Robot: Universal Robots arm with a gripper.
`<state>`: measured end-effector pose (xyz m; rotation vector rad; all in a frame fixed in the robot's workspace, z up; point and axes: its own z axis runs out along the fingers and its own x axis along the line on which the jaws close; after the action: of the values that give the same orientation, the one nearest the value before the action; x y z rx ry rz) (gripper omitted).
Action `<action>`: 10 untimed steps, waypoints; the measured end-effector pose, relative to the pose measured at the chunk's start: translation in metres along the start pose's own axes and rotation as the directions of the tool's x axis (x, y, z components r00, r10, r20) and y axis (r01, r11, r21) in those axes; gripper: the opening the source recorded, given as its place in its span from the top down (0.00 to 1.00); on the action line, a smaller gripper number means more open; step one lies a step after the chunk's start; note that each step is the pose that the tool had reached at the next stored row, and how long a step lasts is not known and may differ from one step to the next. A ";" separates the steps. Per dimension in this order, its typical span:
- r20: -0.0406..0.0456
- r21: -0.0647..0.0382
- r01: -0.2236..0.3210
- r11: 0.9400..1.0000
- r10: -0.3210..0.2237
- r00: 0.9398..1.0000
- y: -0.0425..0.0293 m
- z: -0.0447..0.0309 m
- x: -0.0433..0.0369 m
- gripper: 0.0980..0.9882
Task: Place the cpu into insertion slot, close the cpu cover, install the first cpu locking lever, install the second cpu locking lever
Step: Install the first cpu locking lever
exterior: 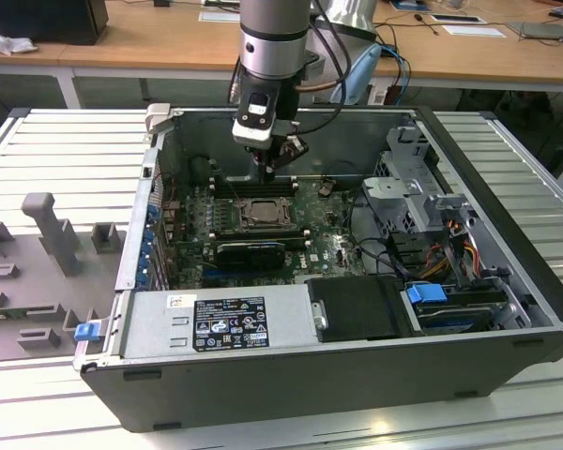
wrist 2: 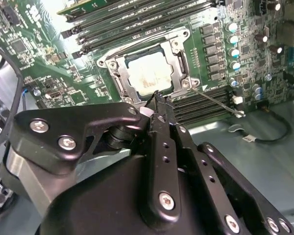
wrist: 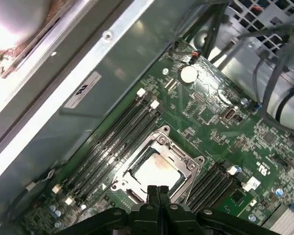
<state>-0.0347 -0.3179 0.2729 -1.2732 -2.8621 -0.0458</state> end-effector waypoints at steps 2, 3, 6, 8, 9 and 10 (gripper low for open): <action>-0.001 0.001 0.029 1.000 -0.029 1.000 0.0000 0.0000 0.0000 0.99; -0.001 0.001 0.039 0.999 -0.039 0.999 0.0000 0.0000 0.0000 0.99; -0.002 0.001 0.074 0.997 -0.074 0.997 0.0000 0.0000 0.0000 0.99; -0.002 0.002 0.094 0.996 -0.094 0.996 0.0000 0.0000 0.0000 0.99; -0.003 0.002 0.116 0.993 -0.116 0.993 0.0000 0.0000 0.0000 0.99; -0.003 0.002 0.132 0.991 -0.132 0.991 0.0000 0.0000 0.0000 0.99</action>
<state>-0.0347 -0.3179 0.2729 -1.0802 -2.9384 -0.0448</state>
